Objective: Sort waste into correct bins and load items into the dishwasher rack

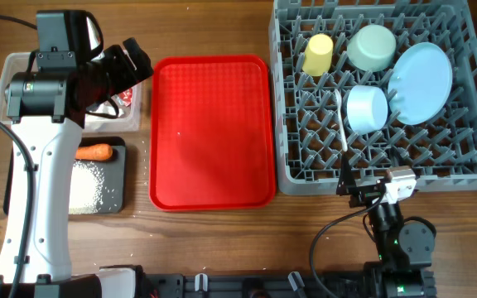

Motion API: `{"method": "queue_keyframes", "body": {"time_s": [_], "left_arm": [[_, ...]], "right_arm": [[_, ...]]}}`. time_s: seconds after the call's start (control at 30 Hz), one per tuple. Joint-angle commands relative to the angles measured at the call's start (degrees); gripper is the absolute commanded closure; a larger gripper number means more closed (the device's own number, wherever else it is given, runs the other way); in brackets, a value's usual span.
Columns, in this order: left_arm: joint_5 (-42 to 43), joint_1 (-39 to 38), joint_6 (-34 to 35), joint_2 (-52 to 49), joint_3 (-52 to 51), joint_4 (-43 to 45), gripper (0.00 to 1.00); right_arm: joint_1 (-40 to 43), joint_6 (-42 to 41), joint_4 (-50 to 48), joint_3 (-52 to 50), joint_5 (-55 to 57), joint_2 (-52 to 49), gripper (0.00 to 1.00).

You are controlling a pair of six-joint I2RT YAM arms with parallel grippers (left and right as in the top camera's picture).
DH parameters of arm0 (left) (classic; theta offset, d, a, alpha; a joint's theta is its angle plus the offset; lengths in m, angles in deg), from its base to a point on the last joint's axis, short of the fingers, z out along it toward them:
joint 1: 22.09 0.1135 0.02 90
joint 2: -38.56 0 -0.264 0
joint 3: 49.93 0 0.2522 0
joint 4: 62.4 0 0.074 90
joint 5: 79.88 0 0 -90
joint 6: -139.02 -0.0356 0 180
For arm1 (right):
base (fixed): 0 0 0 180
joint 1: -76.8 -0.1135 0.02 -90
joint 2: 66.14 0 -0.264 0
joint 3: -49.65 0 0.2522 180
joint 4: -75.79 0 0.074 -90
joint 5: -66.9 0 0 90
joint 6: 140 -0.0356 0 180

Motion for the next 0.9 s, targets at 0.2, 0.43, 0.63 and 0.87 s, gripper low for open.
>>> {"method": "queue_keyframes", "body": {"time_s": [0.2,0.43,0.63,0.87], "left_arm": [[-0.7,0.3,-0.9,0.0,0.2,0.1,0.0],[-0.7,0.3,-0.9,-0.1,0.1,0.1,0.0],[-0.7,0.2,-0.9,4.3,-0.3,0.1,0.0],[-0.7,0.2,-0.9,20.0,-0.3,0.1,0.0]], "right_arm": [[-0.3,1.1,0.0,-0.1,-0.3,0.7,0.0],[-0.3,1.1,0.0,-0.1,-0.2,0.7,0.0],[-0.3,1.1,0.0,-0.1,-0.2,0.7,0.0],[-0.3,1.1,0.0,-0.1,-0.3,0.7,0.0]]}}
